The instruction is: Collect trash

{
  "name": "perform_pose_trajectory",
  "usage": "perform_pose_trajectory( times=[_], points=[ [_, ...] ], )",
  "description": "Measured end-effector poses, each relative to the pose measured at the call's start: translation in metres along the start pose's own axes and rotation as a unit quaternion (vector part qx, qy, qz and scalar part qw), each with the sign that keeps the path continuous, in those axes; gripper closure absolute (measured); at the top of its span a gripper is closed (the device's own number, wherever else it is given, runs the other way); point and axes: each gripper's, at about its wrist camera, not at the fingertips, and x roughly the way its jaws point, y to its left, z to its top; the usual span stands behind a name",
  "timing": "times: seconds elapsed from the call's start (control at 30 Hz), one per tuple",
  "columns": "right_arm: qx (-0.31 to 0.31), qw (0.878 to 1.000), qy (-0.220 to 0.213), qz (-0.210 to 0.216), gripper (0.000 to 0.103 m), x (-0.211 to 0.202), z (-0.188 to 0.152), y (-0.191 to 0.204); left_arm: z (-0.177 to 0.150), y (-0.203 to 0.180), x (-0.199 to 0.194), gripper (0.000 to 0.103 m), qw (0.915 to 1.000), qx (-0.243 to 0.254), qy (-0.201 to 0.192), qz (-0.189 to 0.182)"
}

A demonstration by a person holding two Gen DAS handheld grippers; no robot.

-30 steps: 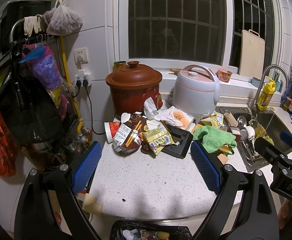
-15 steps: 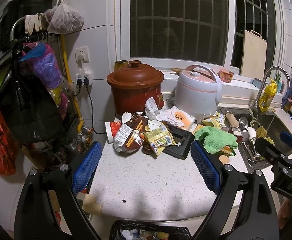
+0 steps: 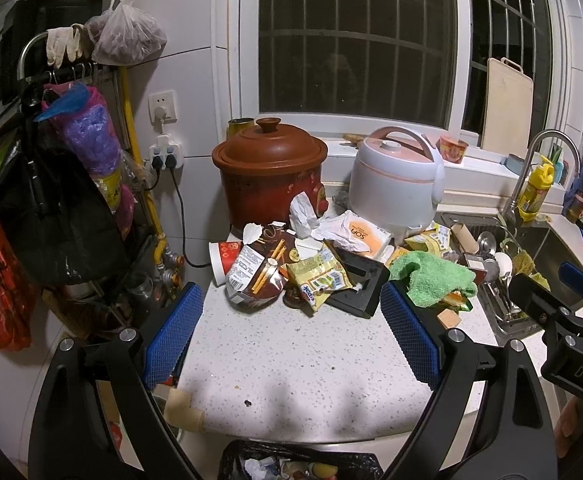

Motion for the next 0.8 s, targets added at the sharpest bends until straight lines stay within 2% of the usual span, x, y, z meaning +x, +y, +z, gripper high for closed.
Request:
perform_pose_trajectory(
  times=[0.8],
  points=[
    [0.001,1.000,0.003,-0.001,0.005,0.0047,0.0048,0.0011,-0.0054,0.0000,0.0038,0.015,0.9999,0.001,0.010,0.001]
  ],
)
